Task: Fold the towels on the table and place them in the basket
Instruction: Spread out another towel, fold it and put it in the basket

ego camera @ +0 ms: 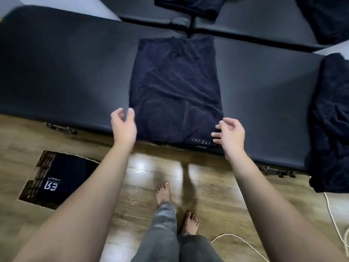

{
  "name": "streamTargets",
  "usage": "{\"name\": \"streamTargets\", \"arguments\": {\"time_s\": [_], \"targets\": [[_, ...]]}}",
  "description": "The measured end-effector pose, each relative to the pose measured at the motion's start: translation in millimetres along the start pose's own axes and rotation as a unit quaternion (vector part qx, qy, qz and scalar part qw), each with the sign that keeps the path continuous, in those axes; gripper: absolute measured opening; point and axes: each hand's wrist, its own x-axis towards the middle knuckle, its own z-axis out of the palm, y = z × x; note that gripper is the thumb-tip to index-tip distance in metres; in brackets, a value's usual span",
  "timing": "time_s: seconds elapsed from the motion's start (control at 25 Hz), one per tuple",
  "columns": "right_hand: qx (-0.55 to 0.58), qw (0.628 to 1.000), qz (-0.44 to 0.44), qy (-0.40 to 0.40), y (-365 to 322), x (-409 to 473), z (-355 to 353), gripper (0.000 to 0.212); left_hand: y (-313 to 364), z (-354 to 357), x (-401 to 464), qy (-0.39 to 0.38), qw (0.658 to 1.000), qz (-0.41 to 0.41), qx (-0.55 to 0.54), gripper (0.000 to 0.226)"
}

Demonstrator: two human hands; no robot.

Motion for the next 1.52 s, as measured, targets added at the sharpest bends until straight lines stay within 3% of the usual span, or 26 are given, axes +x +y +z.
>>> {"name": "streamTargets", "arguments": {"time_s": [0.04,0.08,0.12,0.16,0.2,0.24,0.28,0.4,0.52,0.64,0.8,1.0,1.08,1.16,1.24,1.32,1.4,1.52], "targets": [[-0.168,0.976,-0.137,0.001,5.5,-0.1,2.0,0.033,-9.6,2.0,-3.3,-0.010,0.967,0.192,0.168,0.065],[-0.329,0.907,-0.262,-0.027,12.1,0.6,3.5,0.048,-17.2,6.3,-5.1,-0.055,0.886,0.346,0.302,0.069],[-0.458,0.819,-0.340,-0.068,17.9,3.0,4.1,0.067,-19.9,13.2,-8.0,-0.127,0.801,0.429,0.397,0.080],[-0.552,0.742,-0.367,-0.101,23.4,7.4,4.7,0.083,-23.6,21.5,-9.0,-0.193,0.727,0.451,0.480,0.094],[-0.609,0.691,-0.370,-0.119,29.4,11.4,5.0,0.093,-25.9,28.9,-14.3,-0.230,0.672,0.441,0.548,0.105],[-0.638,0.663,-0.372,-0.122,35.0,13.9,5.0,0.095,-33.4,33.8,-14.3,-0.242,0.639,0.424,0.594,0.107],[-0.649,0.650,-0.378,-0.118,40.0,16.0,3.5,0.093,-37.1,35.4,-14.7,-0.226,0.629,0.424,0.611,0.100],[-0.613,0.650,-0.441,-0.090,48.8,25.5,-2.2,0.078,-43.2,31.1,-4.9,-0.155,0.677,0.477,0.538,0.056],[-0.551,0.658,-0.506,-0.083,44.5,32.6,-5.5,0.055,-39.4,22.3,5.3,-0.163,0.716,0.494,0.465,0.028],[-0.551,0.633,-0.542,-0.042,33.7,32.1,0.0,0.054,-35.9,25.2,15.1,-0.173,0.734,0.466,0.462,0.038],[-0.610,0.591,-0.528,-0.018,26.4,17.6,29.6,0.052,-15.5,38.4,21.3,-0.212,0.709,0.425,0.522,0.060],[-0.628,0.631,-0.450,-0.067,21.2,30.9,51.4,0.045,5.9,52.5,26.6,-0.232,0.755,0.271,0.551,0.059],[-0.641,0.630,-0.418,-0.137,5.9,42.7,53.1,0.048,1.4,55.2,19.2,-0.154,0.732,0.350,0.564,0.049],[-0.620,0.673,-0.351,-0.201,-13.1,57.4,58.5,0.046,-17.6,54.2,0.6,-0.075,0.696,0.446,0.558,0.041],[-0.581,0.727,-0.266,-0.250,-28.2,71.1,68.0,0.043,-42.7,49.8,-14.0,-0.054,0.686,0.450,0.569,0.046],[-0.582,0.734,-0.214,-0.279,-34.1,77.4,73.7,0.042,-55.5,46.7,-12.2,-0.057,0.679,0.423,0.597,0.055],[-0.622,0.703,-0.268,-0.216,-26.1,75.1,75.8,0.039,-48.8,52.0,4.4,-0.074,0.679,0.411,0.603,0.052],[-0.629,0.645,-0.434,-0.022,-14.1,53.8,81.8,0.031,-16.6,64.8,29.0,-0.134,0.707,0.380,0.581,0.063]]}}
